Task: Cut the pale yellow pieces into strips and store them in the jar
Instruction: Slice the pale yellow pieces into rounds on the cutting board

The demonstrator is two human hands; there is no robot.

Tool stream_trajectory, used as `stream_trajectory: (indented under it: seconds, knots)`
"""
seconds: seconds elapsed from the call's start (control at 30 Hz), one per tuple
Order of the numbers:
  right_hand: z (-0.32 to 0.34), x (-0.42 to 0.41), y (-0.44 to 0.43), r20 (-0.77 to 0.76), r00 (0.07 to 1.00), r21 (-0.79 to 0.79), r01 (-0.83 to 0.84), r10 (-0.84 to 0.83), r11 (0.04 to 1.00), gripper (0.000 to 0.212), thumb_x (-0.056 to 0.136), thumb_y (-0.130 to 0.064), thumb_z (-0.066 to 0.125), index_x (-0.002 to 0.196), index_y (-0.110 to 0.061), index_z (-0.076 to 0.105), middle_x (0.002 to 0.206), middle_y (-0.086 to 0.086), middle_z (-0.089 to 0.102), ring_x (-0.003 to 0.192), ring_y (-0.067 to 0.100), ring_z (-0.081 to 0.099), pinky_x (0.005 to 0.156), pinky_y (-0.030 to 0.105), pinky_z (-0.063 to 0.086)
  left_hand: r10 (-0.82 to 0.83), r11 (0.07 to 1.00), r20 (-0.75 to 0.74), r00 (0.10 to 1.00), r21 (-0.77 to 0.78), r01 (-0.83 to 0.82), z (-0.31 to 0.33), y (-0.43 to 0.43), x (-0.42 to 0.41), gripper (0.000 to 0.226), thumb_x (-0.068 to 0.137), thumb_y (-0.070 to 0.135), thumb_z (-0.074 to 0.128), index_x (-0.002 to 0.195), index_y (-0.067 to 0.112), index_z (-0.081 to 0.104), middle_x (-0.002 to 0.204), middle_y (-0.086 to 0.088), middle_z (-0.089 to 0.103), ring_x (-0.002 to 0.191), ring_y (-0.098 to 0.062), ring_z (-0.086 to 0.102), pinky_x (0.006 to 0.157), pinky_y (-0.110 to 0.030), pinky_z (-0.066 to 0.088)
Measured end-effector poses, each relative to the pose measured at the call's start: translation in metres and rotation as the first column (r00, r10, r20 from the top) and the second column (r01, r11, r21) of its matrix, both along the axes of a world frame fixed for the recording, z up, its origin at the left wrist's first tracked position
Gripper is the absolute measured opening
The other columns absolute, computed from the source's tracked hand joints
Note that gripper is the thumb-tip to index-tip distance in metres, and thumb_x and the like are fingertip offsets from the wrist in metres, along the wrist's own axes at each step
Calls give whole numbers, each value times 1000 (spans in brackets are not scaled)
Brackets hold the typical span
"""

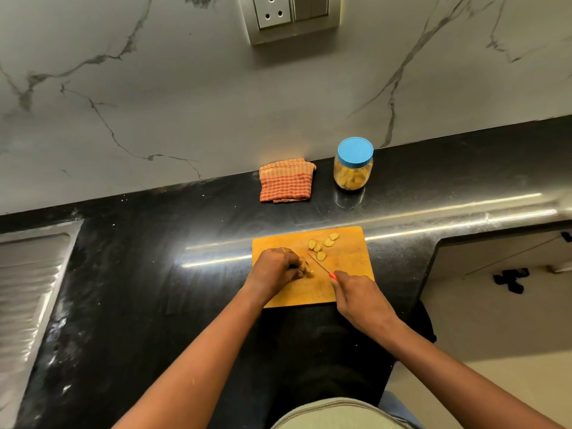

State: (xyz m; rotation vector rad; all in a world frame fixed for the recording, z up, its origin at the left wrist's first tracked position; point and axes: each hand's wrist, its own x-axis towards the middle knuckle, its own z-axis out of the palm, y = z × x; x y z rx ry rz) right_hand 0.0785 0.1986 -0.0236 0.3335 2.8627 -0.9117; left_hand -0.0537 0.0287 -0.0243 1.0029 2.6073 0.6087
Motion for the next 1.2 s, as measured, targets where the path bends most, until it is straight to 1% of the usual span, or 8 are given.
stream_trajectory:
  seconds: [0.1,0.2,0.5,0.7,0.77,0.97,1.07,1.2]
  knots:
    - [0,1,-7,-1,1000,-30,-25,25,999,35,102,-36,40,125,-18,58,80,2,66,66,15,60,61,32,54,-25,999,-29,999,21,25,-1,-1,0,18,75,14,81,92,10,77,93,-5,74,83,-20,68,76,-24,52]
    - [0,3,-9,0,1000,-30,-22,22,999,35,102,-36,39,126,-18,57,82,2,66,68,15,61,62,31,54,-69,997,-60,996,21,70,1,-2,-2,18,75,13,81,92,9,77,93,-6,74,82,-22,69,75,-30,56]
    - [-1,5,-16,-21,1000,-36,-4,4,999,36,103,-35,38,128,-17,57,82,1,65,67,12,57,60,25,50,-119,993,-75,990,16,120,4,-1,-6,18,76,11,80,93,6,78,94,-8,74,84,-24,69,76,-33,57]
    - [-2,5,-21,-11,1000,-32,23,-23,999,36,103,-33,38,131,-16,55,86,2,67,72,14,61,65,29,53,-134,991,-76,988,1,135,3,-1,-7,17,75,12,81,90,6,78,91,-9,74,83,-25,69,74,-35,57]
    - [-1,5,-22,-3,1000,-44,28,-28,999,36,103,-33,38,130,-16,55,86,2,67,71,14,61,65,29,54,-132,991,-69,989,-7,132,4,-1,-8,18,77,13,80,93,6,77,94,-9,74,85,-24,68,76,-34,56]
    - [-3,-3,-24,33,999,-78,24,-22,997,29,103,-32,41,116,-16,61,75,-2,61,61,10,57,58,24,51,-154,987,-67,986,-49,151,5,2,-8,18,80,15,77,95,6,77,98,-8,73,89,-24,67,79,-34,54]
    - [-5,-8,-25,47,998,-132,54,-48,990,27,102,-30,43,107,-15,65,74,-2,62,61,9,58,59,26,52,-156,985,-55,986,-90,150,6,3,-10,20,81,18,76,98,7,76,100,-7,72,91,-23,66,81,-36,53]
    - [-7,8,-25,89,994,-160,70,-56,985,27,102,-32,42,100,-16,64,66,-3,59,54,11,56,51,28,48,-155,981,-50,987,-125,148,7,5,-10,18,82,19,75,97,9,76,98,-6,71,89,-22,65,79,-35,53]
